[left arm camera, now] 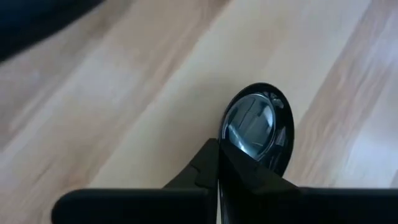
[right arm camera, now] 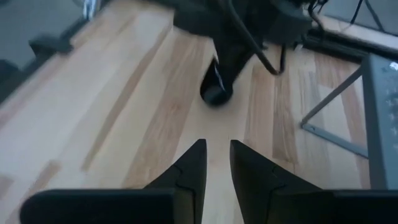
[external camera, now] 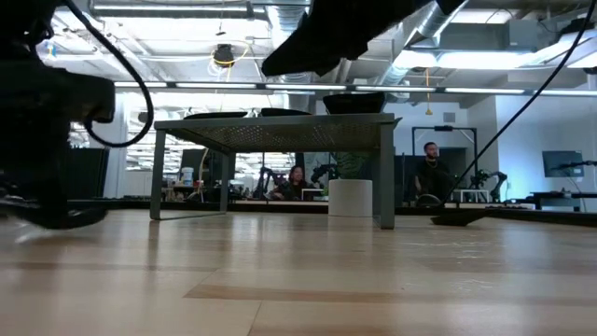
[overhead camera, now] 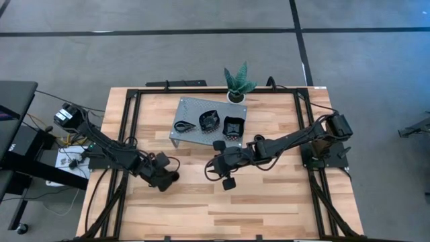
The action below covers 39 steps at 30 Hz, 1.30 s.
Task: Pick & Place Mini shaped plates
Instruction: Stack the drop shaped plate on top of the drop shaped plates on the shelf
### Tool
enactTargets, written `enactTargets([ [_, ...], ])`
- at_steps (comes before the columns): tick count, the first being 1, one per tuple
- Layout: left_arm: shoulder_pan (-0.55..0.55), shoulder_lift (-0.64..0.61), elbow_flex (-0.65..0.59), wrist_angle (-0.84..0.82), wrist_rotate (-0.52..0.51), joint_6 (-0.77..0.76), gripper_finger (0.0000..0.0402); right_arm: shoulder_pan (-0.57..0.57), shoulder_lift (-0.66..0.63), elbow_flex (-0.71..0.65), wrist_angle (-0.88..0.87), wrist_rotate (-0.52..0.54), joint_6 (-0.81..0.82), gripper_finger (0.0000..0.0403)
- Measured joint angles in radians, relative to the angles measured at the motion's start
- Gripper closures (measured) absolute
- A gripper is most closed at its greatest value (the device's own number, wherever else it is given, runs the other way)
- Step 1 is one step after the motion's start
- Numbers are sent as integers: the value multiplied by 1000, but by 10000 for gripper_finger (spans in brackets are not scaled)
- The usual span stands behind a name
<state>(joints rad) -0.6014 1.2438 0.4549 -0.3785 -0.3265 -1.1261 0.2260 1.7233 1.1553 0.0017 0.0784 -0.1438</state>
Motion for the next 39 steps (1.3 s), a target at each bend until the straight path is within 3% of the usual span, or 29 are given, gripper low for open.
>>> enactTargets([
  [6, 0, 0, 0, 146, -149, -78, 394, 4, 0, 0, 95, -6, 56, 337],
  [10, 0, 0, 0, 251, -170, -58, 394, 22, 12, 1, 144, -52, 55, 337],
  [16, 1, 0, 0, 279, -170, -43, 394, 72, 155, 45, 325, -112, -145, 337],
  [26, 7, 0, 0, 306, -159, -39, 394, 88, 422, 416, 56, -62, -198, 296],
  [30, 7, 0, 0, 319, -159, -40, 394, 81, 513, 544, -75, 34, -228, 264],
  [35, 7, 0, 0, 320, -159, -39, 394, 80, 560, 595, -163, 149, -289, 243],
  [39, 7, 0, 0, 323, -159, -38, 394, 78, 554, 597, -172, 155, -295, 248],
])
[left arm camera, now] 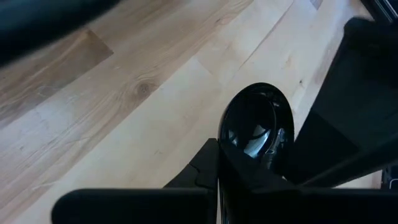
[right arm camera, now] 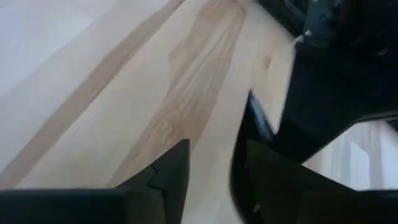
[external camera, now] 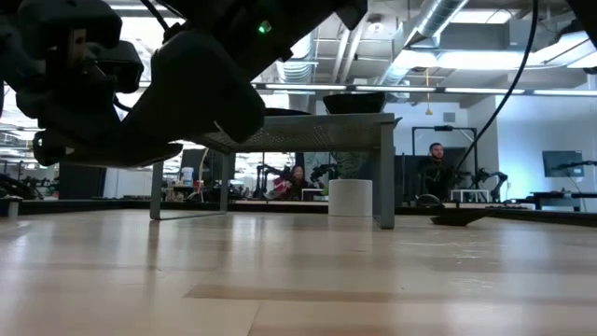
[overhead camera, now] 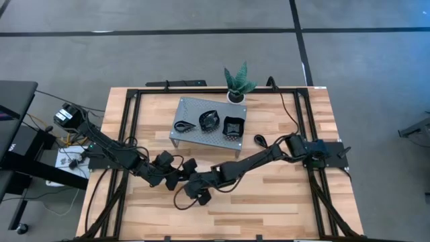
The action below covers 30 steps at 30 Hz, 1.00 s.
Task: Pick & Place Mini shaped plates
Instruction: Stack the drop shaped plate on top of the drop shaped plates on the shelf
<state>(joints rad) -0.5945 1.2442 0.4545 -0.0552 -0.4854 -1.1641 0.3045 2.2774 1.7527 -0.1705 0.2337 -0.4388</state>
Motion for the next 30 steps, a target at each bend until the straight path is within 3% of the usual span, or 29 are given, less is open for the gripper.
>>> enactTargets([
  [15, 1, 0, 0, 6, -5, 0, 394, -57, -5, 0, -48, -86, 30, 395],
  [22, 3, 1, 0, 8, -15, 8, 391, -64, -6, 0, -52, -106, 30, 393],
  [30, 8, 1, 0, 13, -17, 8, 354, -71, -6, 0, -56, -104, 38, 397],
])
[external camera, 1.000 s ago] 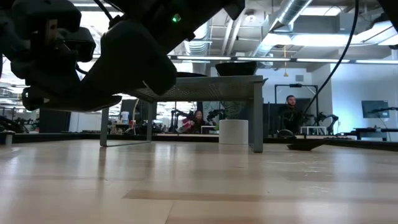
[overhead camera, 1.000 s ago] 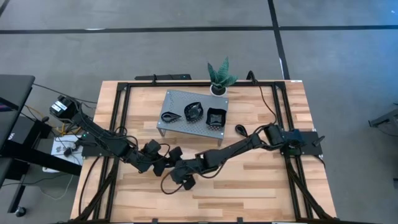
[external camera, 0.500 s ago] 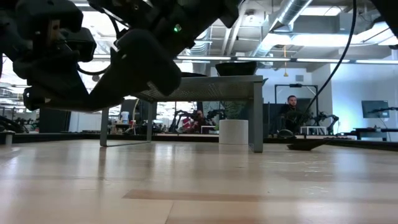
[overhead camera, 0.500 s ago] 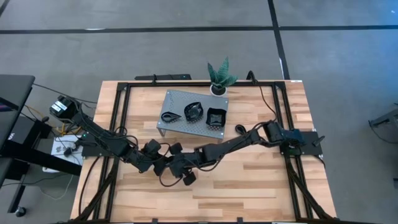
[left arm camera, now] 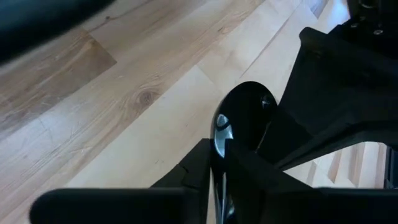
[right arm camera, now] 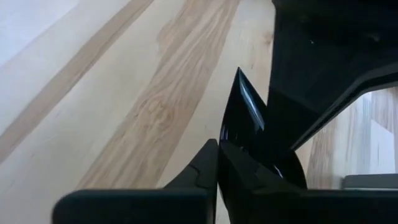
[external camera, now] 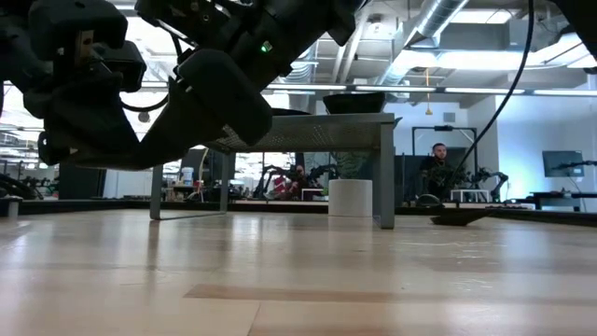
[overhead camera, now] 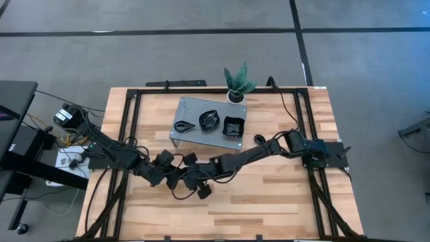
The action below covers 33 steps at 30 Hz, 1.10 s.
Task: Pick & Place Mini shaped plates
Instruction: Stack the drop shaped plate on top of the drop shaped plates on the shelf
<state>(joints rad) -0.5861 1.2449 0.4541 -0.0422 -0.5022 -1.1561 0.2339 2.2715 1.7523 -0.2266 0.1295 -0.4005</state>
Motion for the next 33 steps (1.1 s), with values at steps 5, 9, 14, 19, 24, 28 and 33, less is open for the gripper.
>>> enactTargets([
  [5, 0, 0, 0, 4, -6, 0, 329, -5, 0, 0, 1, -1, 9, 396],
  [9, -2, 0, 0, 10, 2, 47, 323, -5, 0, 0, -16, -43, 9, 401],
  [14, -2, -54, 0, 27, 3, 170, 328, 9, -22, -1, -75, -87, 9, 400],
  [19, -14, -159, 0, 94, 24, 411, 333, 26, -51, -1, -146, -130, 9, 401],
  [24, -43, -209, 1, 207, 95, 711, 338, 60, -124, -1, -170, -197, 42, 402],
  [28, -68, -186, 1, 315, 124, 939, 339, 106, -203, -1, -220, -241, 34, 402],
  [33, -85, -136, 1, 447, 140, 1174, 339, 180, -307, -84, -256, -263, -24, 402],
])
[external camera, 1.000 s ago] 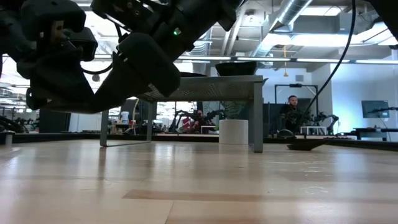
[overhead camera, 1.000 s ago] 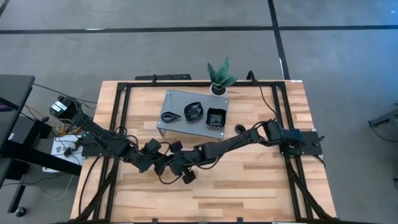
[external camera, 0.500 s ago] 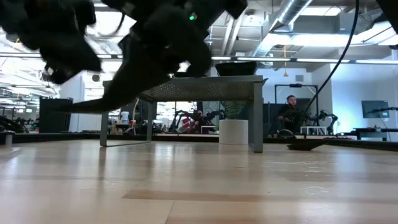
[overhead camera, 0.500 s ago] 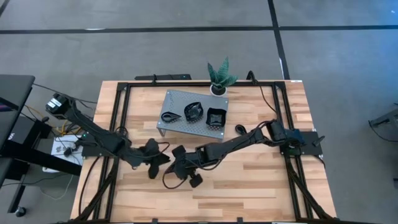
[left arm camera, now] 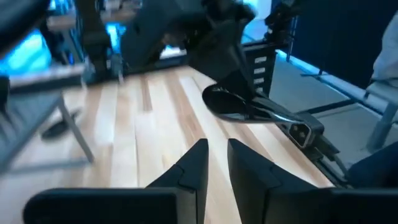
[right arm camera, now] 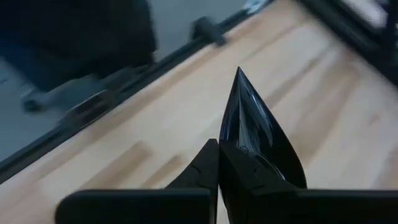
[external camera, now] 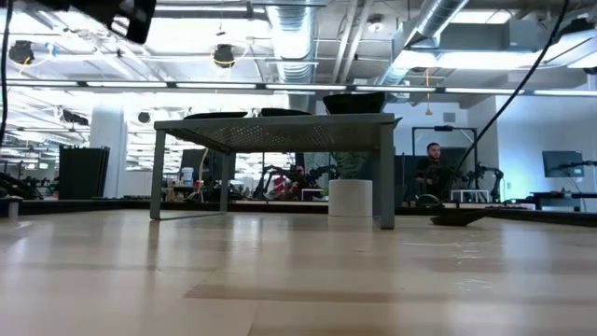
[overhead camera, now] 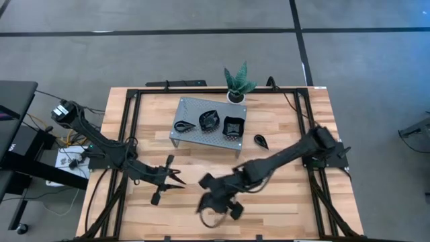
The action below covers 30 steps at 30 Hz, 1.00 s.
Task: Pick & Place Mini shaped plates
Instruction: Stack the drop shaped plate on top of the drop shaped plates on the shelf
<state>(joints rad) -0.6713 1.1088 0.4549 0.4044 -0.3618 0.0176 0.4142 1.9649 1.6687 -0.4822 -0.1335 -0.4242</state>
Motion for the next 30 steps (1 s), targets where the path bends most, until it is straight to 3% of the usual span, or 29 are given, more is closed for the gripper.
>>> enactTargets([
  [2, -1, 25, 0, 49, 0, 71, 339, 27, -45, -76, 20, 0, -9, 403],
  [5, 4, 65, 0, 110, 45, 122, 339, 47, -113, -220, 131, -53, -152, 403],
  [8, 15, 114, 0, 163, 117, 149, 339, 9, -160, -349, 252, -329, -334, 403],
  [11, 21, 153, 0, 189, 145, 189, 338, -65, -180, -420, 381, -584, -389, 403],
  [14, 29, 184, 0, 241, 150, 257, 328, -140, -177, -450, 584, -691, -290, 403],
  [19, 44, 247, 35, 300, 165, 292, 302, -227, -69, -449, 825, -703, 59, 403],
  [22, 45, 278, 59, 300, 158, 293, 288, -253, -11, -420, 858, -721, 147, 403],
  [25, 45, 284, 63, 296, 127, 310, 283, -266, 39, -377, 860, -803, 210, 403],
  [27, 45, 281, 63, 296, 125, 319, 283, -269, 43, -362, 850, -869, 243, 403],
  [30, 39, 273, 63, 302, 162, 321, 287, -257, 31, -343, 865, -877, 250, 403],
])
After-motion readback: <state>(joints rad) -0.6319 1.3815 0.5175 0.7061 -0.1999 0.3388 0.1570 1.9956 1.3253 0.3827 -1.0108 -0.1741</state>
